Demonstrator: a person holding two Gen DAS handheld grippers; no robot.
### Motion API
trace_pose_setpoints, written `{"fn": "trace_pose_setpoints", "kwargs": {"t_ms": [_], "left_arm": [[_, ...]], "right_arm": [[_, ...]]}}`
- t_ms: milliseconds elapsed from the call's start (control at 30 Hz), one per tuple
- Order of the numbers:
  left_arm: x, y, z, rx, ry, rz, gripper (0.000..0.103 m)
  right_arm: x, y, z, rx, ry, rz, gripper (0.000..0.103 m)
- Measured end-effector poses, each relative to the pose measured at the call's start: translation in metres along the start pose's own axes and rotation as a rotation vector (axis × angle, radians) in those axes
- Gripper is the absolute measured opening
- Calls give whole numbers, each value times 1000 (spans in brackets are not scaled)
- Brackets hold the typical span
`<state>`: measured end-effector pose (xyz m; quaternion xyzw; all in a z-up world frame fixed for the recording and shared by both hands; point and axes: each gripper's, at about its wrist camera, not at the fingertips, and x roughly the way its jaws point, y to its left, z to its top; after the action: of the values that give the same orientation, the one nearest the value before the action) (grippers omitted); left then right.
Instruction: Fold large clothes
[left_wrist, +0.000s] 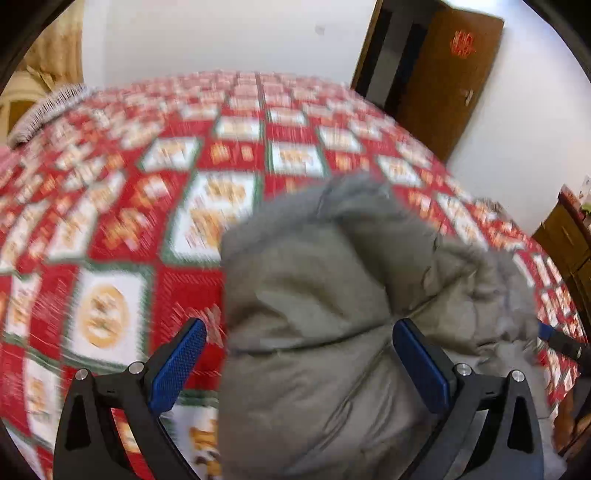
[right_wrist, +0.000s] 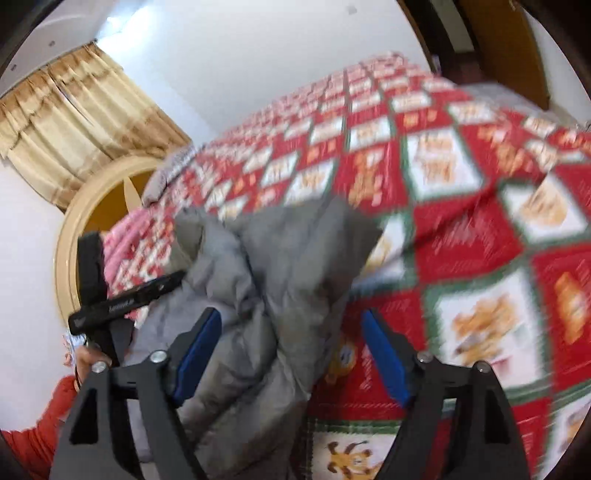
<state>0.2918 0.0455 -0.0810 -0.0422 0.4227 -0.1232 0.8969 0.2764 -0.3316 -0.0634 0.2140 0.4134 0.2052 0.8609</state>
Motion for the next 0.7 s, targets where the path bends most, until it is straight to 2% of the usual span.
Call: {"fn": "trace_pose_setpoints", "kwargs": {"t_ms": [67, 100, 167, 200, 233, 333, 400, 467, 533, 600, 667, 700], "left_arm": [[-16, -4, 12, -12, -33, 2, 102], [-24, -8, 18, -23, -41, -14, 102], [-38, -24, 24, -16, -56, -77, 102], [-45, -34, 23, 1, -64, -104, 102], [-52, -50, 20, 35, -76, -136, 102], [-51, -81, 5, 101, -78, -176, 102], [-33, -95, -7, 114, -36, -204, 102], [-9, -103, -19, 111, -1, -155, 102], [3, -116, -27, 172, -30, -107, 102], [11, -125, -33, 209, -44, -112, 102], [18, -133, -43, 248, -78, -101, 102], [23, -138, -49, 282, -91, -68, 102]], "right_arm": [[-6, -5, 15, 24, -20, -26, 82], [-1, -8, 24, 30, -3, -64, 81], [15, -9, 33, 7, 42, -109, 60], [28, -10, 37, 1, 75, -117, 39], [42, -10, 38, 7, 107, -111, 26], [70, -5, 36, -18, 127, -65, 20], [82, -7, 33, -9, 115, -7, 20], [102, -16, 27, 26, 139, -20, 20], [109, -28, 16, 66, 117, 3, 14], [105, -35, 12, 117, 101, 34, 13], [104, -36, 11, 121, 102, 31, 13], [104, -34, 11, 112, 104, 19, 13]]}}
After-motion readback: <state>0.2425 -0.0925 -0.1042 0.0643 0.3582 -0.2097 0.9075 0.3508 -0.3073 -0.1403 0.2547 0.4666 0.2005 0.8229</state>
